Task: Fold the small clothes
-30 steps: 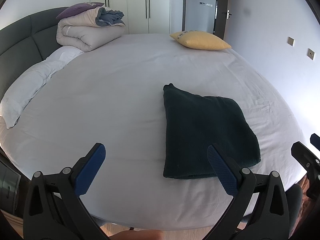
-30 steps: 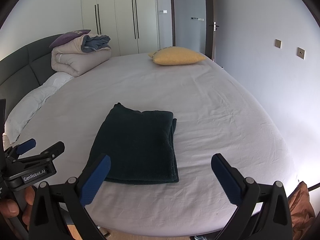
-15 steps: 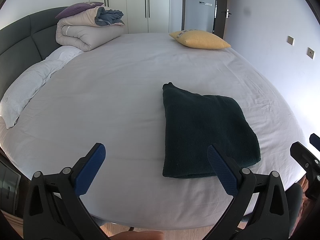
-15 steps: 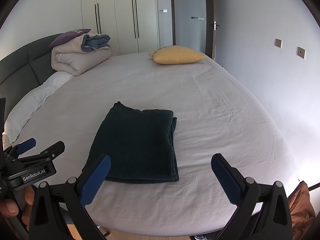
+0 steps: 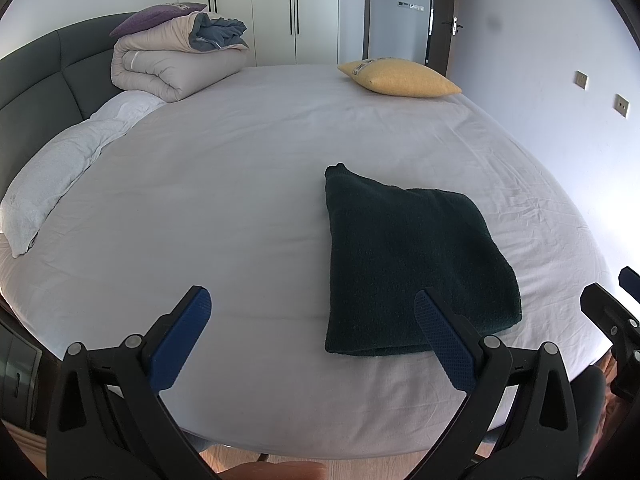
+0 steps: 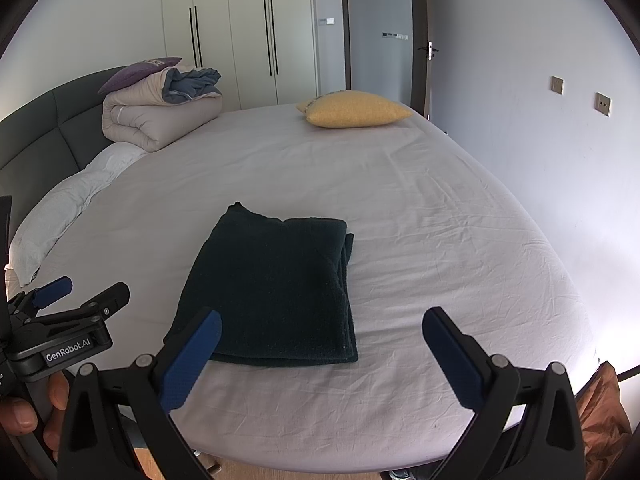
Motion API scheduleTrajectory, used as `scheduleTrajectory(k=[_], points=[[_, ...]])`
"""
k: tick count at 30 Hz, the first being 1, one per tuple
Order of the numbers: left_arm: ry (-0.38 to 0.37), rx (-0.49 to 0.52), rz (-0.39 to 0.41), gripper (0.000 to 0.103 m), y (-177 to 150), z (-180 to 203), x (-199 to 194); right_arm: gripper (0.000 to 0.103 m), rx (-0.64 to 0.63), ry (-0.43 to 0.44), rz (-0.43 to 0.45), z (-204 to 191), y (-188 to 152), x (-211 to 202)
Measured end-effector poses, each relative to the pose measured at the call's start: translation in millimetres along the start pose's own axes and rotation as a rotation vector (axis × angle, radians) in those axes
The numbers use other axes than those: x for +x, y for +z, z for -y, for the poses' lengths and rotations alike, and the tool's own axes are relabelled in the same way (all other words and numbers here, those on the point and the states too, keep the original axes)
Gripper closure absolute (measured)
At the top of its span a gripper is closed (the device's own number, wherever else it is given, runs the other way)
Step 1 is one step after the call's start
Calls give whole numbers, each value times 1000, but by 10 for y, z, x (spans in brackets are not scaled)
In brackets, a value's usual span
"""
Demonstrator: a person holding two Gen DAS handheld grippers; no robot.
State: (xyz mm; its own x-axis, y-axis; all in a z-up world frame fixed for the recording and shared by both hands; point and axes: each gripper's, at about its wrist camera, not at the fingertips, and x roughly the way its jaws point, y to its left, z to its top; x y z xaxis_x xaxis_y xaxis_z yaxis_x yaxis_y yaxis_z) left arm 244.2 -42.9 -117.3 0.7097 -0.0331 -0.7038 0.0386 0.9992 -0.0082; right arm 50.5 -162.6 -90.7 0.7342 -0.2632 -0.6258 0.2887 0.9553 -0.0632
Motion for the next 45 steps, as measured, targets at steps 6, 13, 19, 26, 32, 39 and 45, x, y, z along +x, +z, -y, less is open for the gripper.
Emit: scheduleTrajectory(k=[6, 13, 19, 26, 32, 39, 45], points=[[-1, 1, -2, 0, -17, 2, 9, 0, 0, -1, -1, 4, -19, 13], [-3, 3, -5, 0, -28, -1, 25, 0, 1, -2, -3, 8, -49, 25], [-4, 4, -5, 0, -20, -9, 29, 0, 1, 0, -4, 9, -47, 26], [-4, 4, -6, 0, -15, -9, 31, 0, 1, -1, -5, 9, -38, 27], [-7, 6, -8, 0, -13, -12, 53, 0, 0, 0, -6, 7, -77, 44], [-12, 10, -14, 0, 14, -27, 111, 0, 0, 0, -9, 7, -82, 40], [-21, 7, -24, 0, 37, -61, 155, 0, -1, 3, -12, 4, -123, 71]])
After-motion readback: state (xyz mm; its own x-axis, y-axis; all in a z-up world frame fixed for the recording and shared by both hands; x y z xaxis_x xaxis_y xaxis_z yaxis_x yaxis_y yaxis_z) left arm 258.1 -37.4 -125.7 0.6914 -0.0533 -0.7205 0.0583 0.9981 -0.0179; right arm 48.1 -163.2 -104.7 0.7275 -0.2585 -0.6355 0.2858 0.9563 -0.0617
